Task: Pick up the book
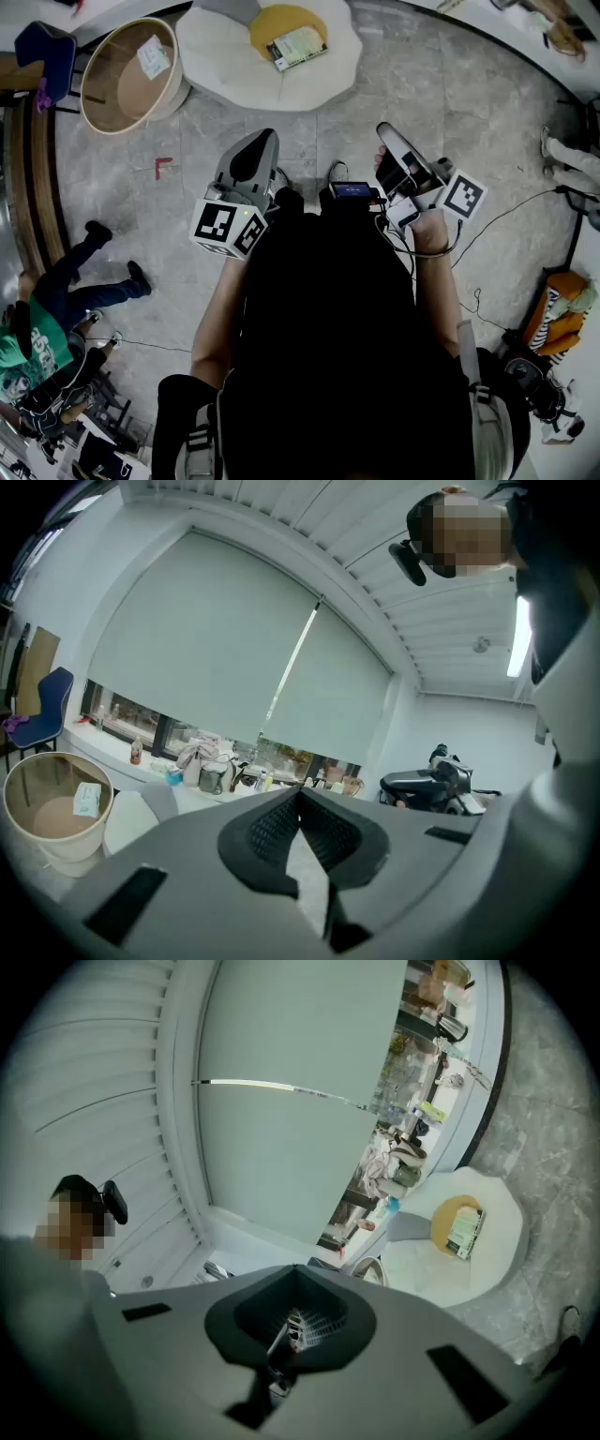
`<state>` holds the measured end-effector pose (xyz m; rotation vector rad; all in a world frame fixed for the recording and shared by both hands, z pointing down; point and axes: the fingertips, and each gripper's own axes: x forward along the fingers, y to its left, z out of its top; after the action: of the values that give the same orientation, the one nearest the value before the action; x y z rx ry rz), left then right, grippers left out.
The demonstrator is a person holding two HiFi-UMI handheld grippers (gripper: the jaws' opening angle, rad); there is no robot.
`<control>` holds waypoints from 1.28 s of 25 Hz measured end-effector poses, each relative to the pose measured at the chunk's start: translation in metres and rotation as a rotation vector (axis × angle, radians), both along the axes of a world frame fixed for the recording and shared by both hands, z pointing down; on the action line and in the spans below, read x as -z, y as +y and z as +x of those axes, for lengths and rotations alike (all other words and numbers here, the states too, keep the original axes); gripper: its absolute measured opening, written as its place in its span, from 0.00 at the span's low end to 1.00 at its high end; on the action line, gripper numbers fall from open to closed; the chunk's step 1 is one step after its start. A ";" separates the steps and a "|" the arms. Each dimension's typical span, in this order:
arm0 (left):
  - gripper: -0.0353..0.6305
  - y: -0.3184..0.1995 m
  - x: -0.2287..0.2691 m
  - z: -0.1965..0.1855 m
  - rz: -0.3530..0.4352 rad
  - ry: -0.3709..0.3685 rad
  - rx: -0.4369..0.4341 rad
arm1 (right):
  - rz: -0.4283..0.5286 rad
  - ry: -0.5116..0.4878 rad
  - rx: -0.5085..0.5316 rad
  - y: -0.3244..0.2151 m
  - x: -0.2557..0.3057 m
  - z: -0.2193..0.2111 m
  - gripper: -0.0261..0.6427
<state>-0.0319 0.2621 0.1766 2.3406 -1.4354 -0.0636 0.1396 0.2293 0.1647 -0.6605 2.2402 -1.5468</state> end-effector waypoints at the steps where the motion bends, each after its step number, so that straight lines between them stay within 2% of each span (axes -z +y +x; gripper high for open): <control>1: 0.07 -0.001 0.000 -0.002 0.000 0.000 -0.001 | -0.002 0.002 -0.002 -0.001 0.000 -0.002 0.06; 7: 0.07 -0.003 0.003 -0.016 0.003 0.003 -0.008 | -0.016 0.007 -0.025 -0.005 0.001 -0.013 0.06; 12: 0.07 -0.002 0.002 -0.031 0.006 0.013 -0.021 | -0.045 -0.095 -0.092 -0.008 0.004 -0.018 0.06; 14: 0.07 -0.002 0.000 -0.039 0.006 0.015 -0.030 | -0.051 -0.107 -0.101 -0.007 0.003 -0.024 0.06; 25: 0.07 -0.004 -0.011 -0.090 -0.010 0.020 -0.088 | -0.067 -0.066 -0.173 0.005 -0.011 -0.066 0.07; 32: 0.07 -0.009 -0.017 -0.099 -0.025 0.026 -0.107 | -0.073 -0.057 -0.194 0.008 -0.010 -0.071 0.07</control>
<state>-0.1310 0.2531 0.1936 2.3826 -1.2891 -0.0464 0.0683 0.2378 0.1749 -0.8177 2.0208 -1.5364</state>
